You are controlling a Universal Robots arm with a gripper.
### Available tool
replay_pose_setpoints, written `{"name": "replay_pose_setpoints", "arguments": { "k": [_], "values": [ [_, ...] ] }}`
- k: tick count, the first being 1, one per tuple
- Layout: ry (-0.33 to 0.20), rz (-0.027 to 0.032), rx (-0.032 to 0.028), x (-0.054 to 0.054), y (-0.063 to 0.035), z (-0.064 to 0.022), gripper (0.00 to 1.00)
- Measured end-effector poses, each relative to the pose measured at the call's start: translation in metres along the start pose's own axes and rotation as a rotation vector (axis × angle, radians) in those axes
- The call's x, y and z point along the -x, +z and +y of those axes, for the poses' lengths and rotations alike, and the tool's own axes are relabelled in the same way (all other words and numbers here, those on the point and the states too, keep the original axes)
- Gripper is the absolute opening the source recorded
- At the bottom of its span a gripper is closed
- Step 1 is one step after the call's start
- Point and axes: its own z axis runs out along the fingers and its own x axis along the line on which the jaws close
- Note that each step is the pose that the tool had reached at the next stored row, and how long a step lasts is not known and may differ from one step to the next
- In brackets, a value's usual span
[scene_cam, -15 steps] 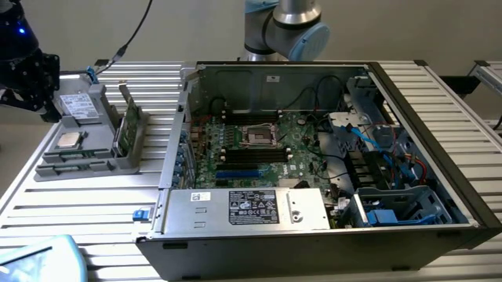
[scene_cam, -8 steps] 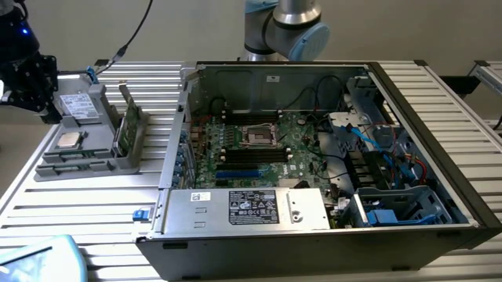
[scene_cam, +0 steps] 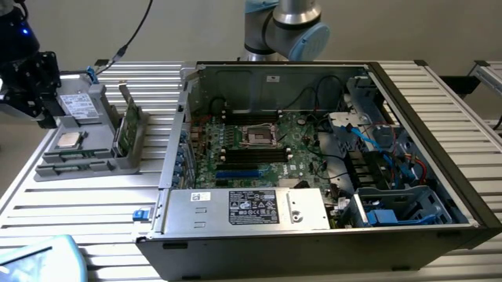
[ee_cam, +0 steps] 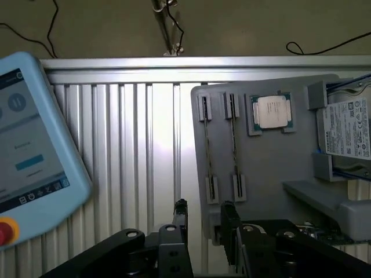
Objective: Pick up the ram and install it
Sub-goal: 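Pick up the ram and move it above insertion slot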
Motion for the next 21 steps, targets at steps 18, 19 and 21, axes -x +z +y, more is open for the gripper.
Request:
{"name": "replay_pose_setpoints", "arguments": {
  "k": [18, 19, 21],
  "values": [
    [-0.168, 0.0063, -0.0013, 0.000, 0.0305, 0.0071, 0.37],
    [-0.183, 0.0067, -0.0017, 0.000, 0.0321, 0.0073, 0.37],
    [-0.200, 0.0074, -0.0018, 0.000, 0.0357, 0.0078, 0.37]
  ]
}}
